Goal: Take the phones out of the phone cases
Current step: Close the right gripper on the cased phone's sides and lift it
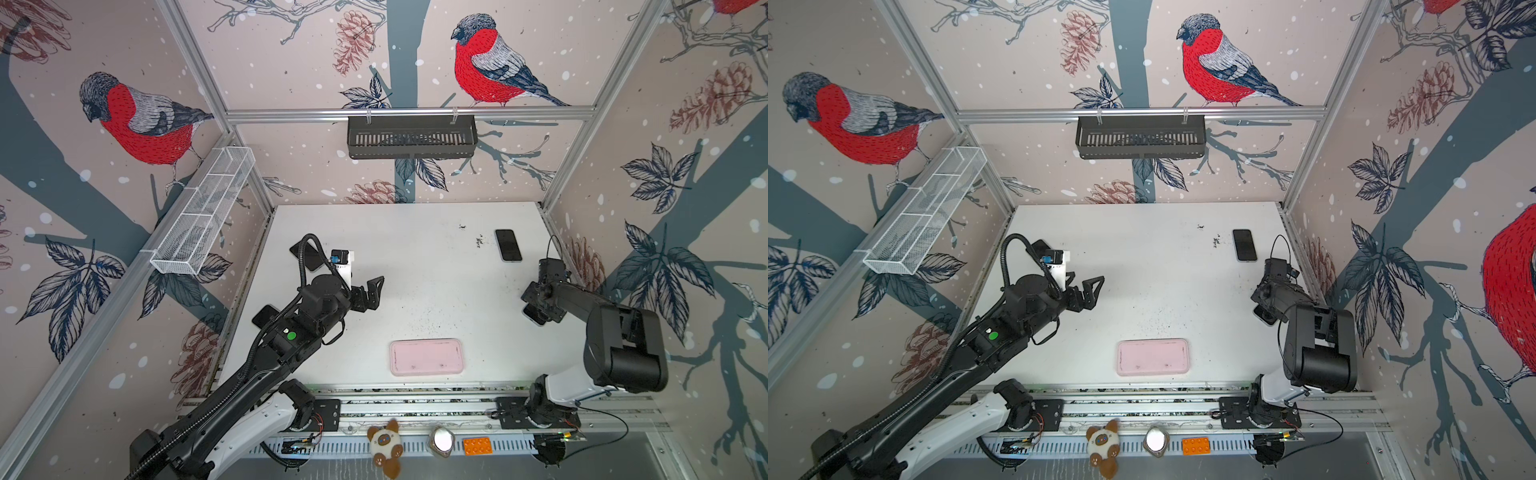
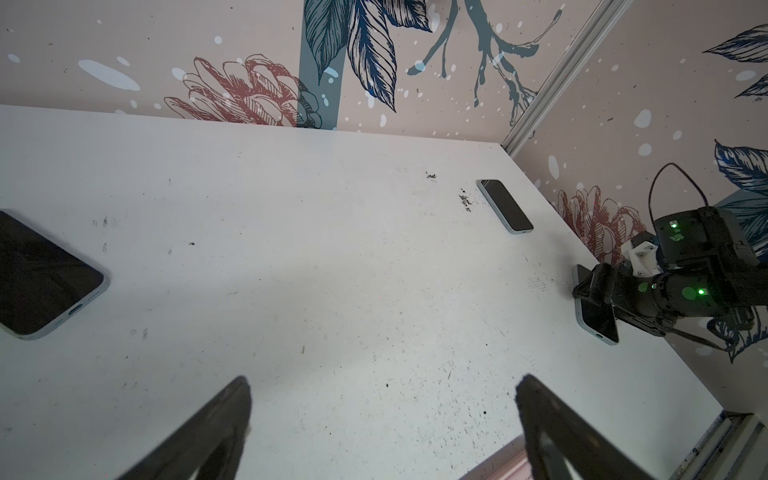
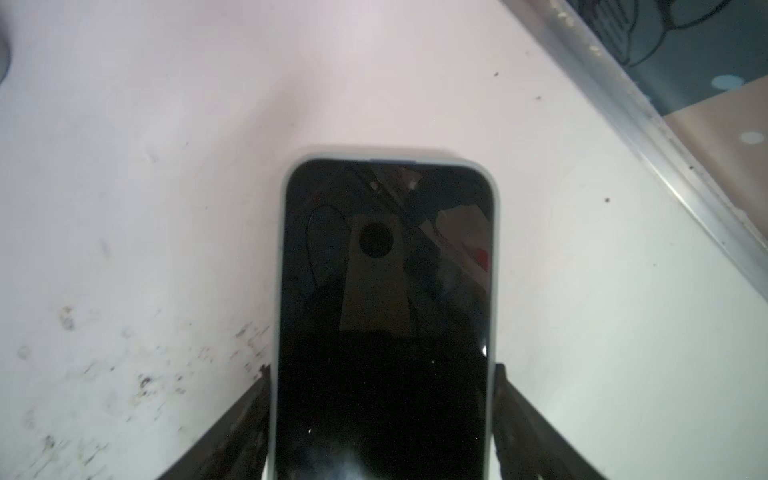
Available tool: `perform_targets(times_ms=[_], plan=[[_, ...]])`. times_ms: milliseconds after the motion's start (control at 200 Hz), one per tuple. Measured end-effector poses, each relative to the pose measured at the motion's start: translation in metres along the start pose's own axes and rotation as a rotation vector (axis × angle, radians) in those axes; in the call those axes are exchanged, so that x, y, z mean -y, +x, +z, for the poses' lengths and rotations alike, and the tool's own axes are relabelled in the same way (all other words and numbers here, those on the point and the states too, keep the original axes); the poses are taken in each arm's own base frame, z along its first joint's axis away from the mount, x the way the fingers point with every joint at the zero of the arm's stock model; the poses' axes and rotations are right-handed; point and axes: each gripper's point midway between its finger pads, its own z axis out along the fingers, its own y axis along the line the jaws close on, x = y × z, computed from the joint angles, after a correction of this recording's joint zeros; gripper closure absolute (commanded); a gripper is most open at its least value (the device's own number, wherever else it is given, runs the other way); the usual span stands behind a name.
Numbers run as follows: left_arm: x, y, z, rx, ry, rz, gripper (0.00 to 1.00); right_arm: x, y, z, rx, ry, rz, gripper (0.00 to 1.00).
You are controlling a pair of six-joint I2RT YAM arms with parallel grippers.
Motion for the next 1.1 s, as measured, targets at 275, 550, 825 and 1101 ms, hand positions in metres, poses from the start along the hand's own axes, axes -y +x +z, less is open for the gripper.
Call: perform_targets(times_ms=[275, 550, 825, 1101], plan=[[-0.001, 0.002, 0.002, -0.007, -0.005, 0.001, 0.02, -0.033, 0.007, -0.001, 0.006, -0.045, -0.104, 0.31], [-0.002, 0.004, 0.004, -0.017, -0.011, 0.003, 0.02, -0.049, 0.015, -0.007, 0.016, -0.074, -0.155, 0.37], [-0.002, 0.006, 0.006, -0.023, -0.013, 0.003, 0.02, -0.058, 0.035, -0.022, -0.039, -0.131, -0.216, 0.38], [0.0, 0.016, 0.014, -0.064, 0.005, 0.002, 0.02, -0.09, 0.043, -0.054, -0.001, -0.241, -0.298, 0.43]])
